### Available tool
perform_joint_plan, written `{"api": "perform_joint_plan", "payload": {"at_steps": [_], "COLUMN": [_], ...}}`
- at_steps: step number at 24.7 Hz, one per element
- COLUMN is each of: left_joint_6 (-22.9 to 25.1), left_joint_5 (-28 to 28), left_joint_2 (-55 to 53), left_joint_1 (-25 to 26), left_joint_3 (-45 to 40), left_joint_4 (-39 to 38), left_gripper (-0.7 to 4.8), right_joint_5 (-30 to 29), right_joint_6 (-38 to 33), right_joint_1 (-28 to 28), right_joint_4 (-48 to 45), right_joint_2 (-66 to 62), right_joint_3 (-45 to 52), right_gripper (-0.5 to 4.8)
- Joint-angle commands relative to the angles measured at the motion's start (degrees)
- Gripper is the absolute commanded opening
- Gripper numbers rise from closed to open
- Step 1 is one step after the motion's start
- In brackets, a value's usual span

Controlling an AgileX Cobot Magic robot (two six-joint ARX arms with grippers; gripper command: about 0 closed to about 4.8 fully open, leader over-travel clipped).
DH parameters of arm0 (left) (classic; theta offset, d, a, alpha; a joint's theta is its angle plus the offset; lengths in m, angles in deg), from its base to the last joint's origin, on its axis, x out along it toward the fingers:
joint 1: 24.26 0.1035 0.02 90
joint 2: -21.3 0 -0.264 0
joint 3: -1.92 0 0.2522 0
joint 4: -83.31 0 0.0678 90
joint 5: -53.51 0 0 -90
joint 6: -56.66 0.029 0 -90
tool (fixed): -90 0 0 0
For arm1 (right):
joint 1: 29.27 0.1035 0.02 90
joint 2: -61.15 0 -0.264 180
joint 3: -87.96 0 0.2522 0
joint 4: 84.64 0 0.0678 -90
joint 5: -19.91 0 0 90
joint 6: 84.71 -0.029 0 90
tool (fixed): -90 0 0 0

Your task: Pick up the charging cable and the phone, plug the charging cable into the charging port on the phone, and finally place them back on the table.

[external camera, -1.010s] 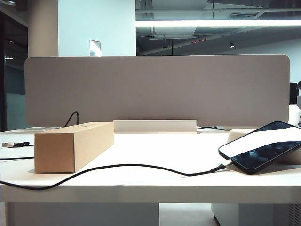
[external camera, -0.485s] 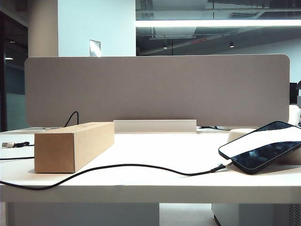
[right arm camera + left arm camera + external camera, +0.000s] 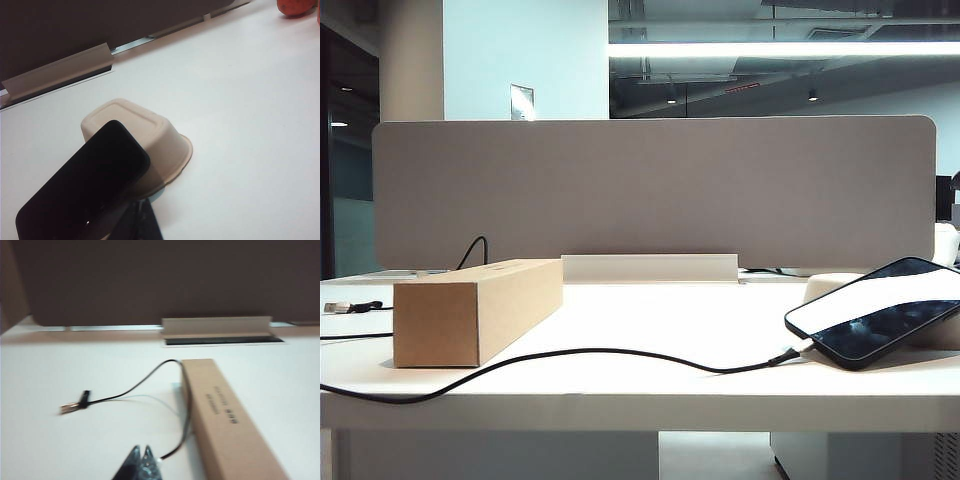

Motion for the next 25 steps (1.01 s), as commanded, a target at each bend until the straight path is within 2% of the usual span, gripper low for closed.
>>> {"api": "perform_joint_plan", "payload": {"at_steps": [1, 11, 20, 25], "left_joint_6": [-0.3, -0.1, 5.7, 3.3], "left_joint_5": [1.3, 6.4, 6.8, 7.4], "left_joint_2": [3.1, 11.8, 14.8, 14.8], "left_joint_1": [3.1, 9.6, 10.3, 10.3], "left_joint_3": [-1.4, -4.4, -6.2, -6.2], "left_joint_4": [1.8, 1.3, 0.7, 0.0], "left_gripper": [-0.06, -0.06, -0.06, -0.06], "right_joint_5": [0.3, 0.3, 0.3, 0.3], "right_joint_6": [0.2, 0.2, 0.2, 0.2], "right_joint_1": [0.1, 0.1, 0.1, 0.1], "right_joint_4": [-0.6, -0.6, -0.6, -0.6], "right_joint_2": [0.1, 0.1, 0.1, 0.1], "right_joint_3": [0.3, 0.3, 0.3, 0.3], "right_gripper": [-0.07, -0.07, -0.07, -0.07]}}
